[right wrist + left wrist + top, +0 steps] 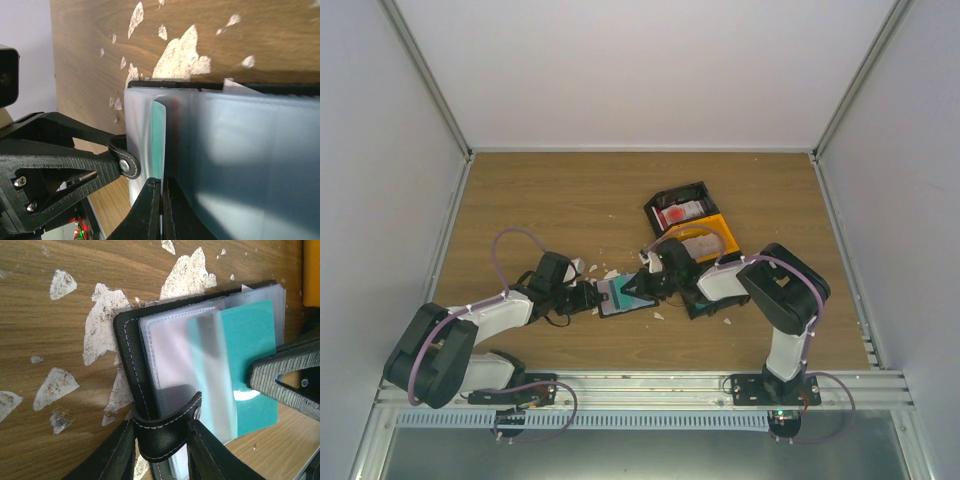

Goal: Put the credit cards into the card holder
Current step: Insert the credit card into the card holder.

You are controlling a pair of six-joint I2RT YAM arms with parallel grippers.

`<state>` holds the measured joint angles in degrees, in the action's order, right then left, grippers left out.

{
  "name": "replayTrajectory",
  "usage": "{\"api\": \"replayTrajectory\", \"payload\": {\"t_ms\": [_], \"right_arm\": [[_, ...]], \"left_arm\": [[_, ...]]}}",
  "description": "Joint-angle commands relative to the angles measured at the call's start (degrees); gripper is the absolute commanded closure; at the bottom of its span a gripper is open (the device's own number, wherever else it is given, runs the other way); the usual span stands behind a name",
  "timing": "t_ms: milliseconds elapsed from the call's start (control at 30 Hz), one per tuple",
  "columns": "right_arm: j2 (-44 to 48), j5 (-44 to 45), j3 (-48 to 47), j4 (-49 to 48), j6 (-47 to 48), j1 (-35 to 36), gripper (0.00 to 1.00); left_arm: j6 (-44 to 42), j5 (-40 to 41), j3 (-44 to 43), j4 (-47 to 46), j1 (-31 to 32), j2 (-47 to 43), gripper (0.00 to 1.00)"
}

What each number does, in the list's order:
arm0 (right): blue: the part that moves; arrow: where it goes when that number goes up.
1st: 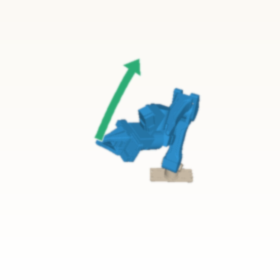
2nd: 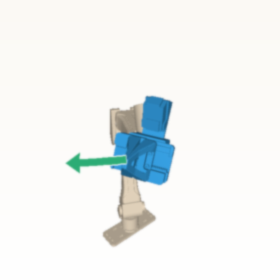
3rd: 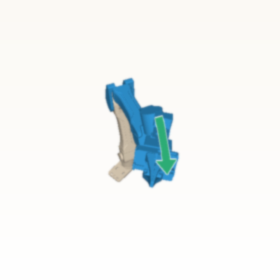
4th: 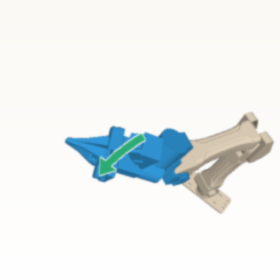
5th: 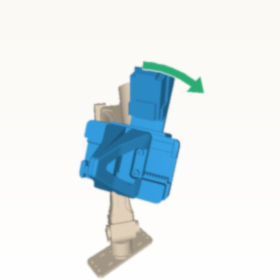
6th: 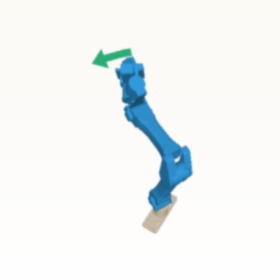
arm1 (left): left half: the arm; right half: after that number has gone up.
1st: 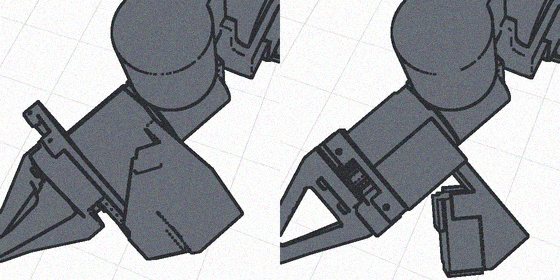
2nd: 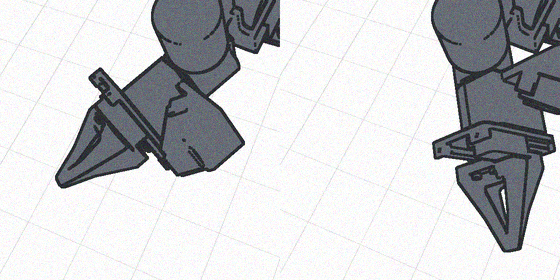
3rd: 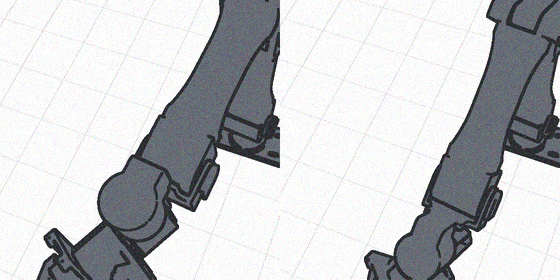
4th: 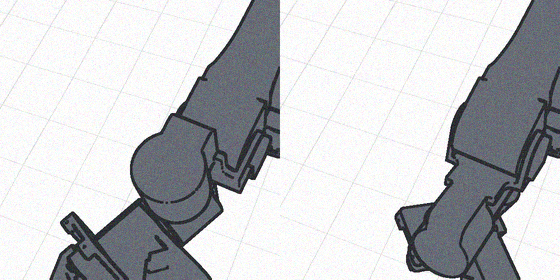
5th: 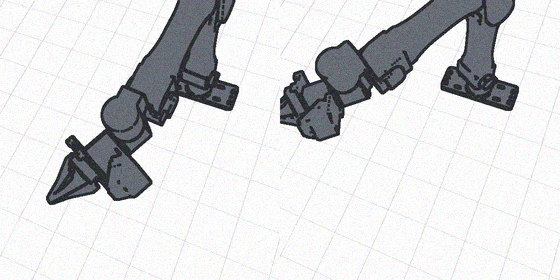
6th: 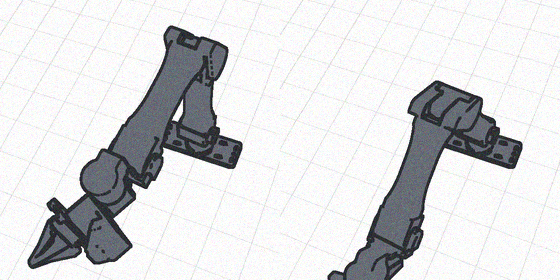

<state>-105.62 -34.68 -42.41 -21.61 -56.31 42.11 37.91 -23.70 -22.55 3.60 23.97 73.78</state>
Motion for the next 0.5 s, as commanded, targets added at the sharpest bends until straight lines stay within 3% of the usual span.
{"api": "replayTrajectory", "payload": {"t_ms": [0,200,467], "right_arm": [[-2.82,1.10,-0.68,2.44,-1.28,2.72,0.99],[-3.20,2.78,-1.91,5.26,0.02,3.56,0.97],[0.60,12.02,-6.44,16.33,5.48,5.74,0.75]], "left_arm": [[-0.89,0.18,1.28,-0.05,0.27,0.43,0.67],[-0.87,0.38,1.54,0.06,0.25,-0.44,0.64],[-0.89,-0.52,1.65,0.39,0.22,-2.10,0.61]]}}
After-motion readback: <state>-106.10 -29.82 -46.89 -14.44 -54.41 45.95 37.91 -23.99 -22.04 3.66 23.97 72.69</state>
